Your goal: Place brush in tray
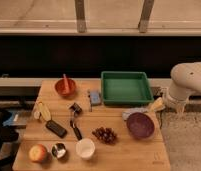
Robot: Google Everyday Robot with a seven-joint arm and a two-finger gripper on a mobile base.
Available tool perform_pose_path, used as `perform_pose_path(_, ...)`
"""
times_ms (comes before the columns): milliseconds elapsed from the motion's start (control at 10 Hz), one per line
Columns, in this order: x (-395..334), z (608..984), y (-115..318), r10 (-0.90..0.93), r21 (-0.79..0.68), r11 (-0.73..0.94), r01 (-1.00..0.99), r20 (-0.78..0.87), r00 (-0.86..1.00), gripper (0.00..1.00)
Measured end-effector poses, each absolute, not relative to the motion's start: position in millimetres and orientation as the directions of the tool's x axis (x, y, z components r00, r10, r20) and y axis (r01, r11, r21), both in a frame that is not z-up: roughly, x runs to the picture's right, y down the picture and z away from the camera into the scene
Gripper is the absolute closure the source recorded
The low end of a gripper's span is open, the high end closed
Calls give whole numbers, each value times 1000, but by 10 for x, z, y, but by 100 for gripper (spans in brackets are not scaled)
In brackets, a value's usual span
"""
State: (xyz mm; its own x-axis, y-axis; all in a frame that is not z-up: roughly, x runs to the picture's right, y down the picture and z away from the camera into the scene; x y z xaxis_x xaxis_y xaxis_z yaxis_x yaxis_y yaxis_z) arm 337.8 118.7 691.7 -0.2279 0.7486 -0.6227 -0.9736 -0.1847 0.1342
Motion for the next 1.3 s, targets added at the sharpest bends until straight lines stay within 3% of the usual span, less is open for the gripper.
perform_pose_path(900,3373,6916,1178,752,124,-175,-977,-623,-214,20)
perform_pose_path(1300,2774,6943,900,793,6,-41,-999,-608,-36,20)
